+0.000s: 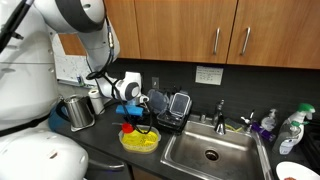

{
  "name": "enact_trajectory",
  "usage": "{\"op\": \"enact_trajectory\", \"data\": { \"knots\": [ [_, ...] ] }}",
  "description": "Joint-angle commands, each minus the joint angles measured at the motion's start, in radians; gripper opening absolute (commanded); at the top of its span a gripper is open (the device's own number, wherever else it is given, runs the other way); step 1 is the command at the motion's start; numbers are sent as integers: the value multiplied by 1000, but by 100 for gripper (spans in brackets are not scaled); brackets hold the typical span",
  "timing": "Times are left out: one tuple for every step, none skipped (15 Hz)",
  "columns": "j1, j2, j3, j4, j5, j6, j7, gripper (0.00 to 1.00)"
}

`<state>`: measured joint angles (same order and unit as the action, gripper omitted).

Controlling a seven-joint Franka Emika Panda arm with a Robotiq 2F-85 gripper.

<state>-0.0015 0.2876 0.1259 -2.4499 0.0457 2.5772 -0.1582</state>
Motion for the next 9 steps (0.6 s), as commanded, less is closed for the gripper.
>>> {"op": "enact_trajectory", "data": {
  "knots": [
    [-12,43,6,50,47,-43,-43,1],
    [-15,53,7,59,57,-52,-47,1],
    [-18,63,6,67,64,-61,-50,1],
    [-22,71,5,74,72,-72,-51,1],
    [-26,80,5,80,80,-78,-56,1],
    [-30,87,4,85,85,-85,-58,1],
    [-34,92,4,88,94,-89,-59,1],
    [-40,97,6,91,102,-96,-64,1],
    [-45,104,4,94,106,-102,-64,1]
  ]
}}
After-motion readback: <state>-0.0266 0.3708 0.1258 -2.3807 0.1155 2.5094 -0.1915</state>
